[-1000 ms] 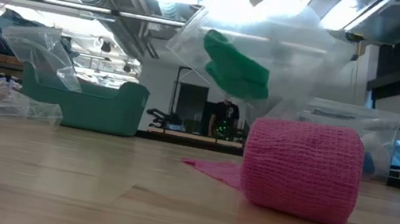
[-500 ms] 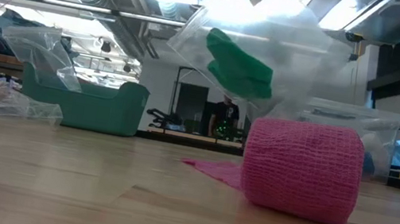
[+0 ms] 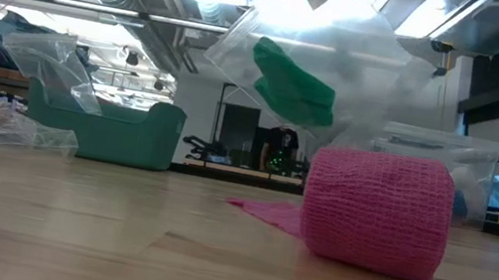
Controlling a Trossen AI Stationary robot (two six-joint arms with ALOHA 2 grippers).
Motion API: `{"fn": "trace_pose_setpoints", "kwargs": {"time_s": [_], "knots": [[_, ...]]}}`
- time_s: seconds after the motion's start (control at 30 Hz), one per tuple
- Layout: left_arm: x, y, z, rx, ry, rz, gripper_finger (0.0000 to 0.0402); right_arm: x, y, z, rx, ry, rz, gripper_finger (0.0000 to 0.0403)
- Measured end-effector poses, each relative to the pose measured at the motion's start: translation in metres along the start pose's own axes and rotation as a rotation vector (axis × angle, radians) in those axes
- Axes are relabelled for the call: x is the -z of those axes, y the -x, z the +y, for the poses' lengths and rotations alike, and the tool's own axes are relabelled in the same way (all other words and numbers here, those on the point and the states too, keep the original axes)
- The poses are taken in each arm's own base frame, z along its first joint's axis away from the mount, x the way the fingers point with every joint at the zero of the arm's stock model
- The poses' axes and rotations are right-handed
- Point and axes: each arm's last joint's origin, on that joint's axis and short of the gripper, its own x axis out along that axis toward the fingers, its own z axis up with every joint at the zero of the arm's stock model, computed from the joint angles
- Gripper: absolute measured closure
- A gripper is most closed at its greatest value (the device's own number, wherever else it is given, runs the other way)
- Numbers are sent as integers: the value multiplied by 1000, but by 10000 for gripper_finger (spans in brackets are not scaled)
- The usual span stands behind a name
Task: Roll bandage
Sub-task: Close the transparent zip bag
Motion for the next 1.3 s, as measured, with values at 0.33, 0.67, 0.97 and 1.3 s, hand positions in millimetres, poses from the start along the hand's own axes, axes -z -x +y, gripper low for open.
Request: {"fn": "trace_pose_setpoints", "kwargs": {"time_s": [0.33, 0.67, 0.97, 1.3], "knots": [[11, 3, -2, -7, 15, 101, 393, 1, 0, 0, -1, -1, 5, 402], [29, 12, -6, -23, 28, 251, 391, 1, 0, 0, -2, -1, 6, 402], [43, 22, -11, -39, 30, 366, 390, 1, 0, 0, -3, -1, 5, 403], [52, 30, -15, -34, -2, 444, 387, 0, 0, 0, -4, 0, 1, 403]]}}
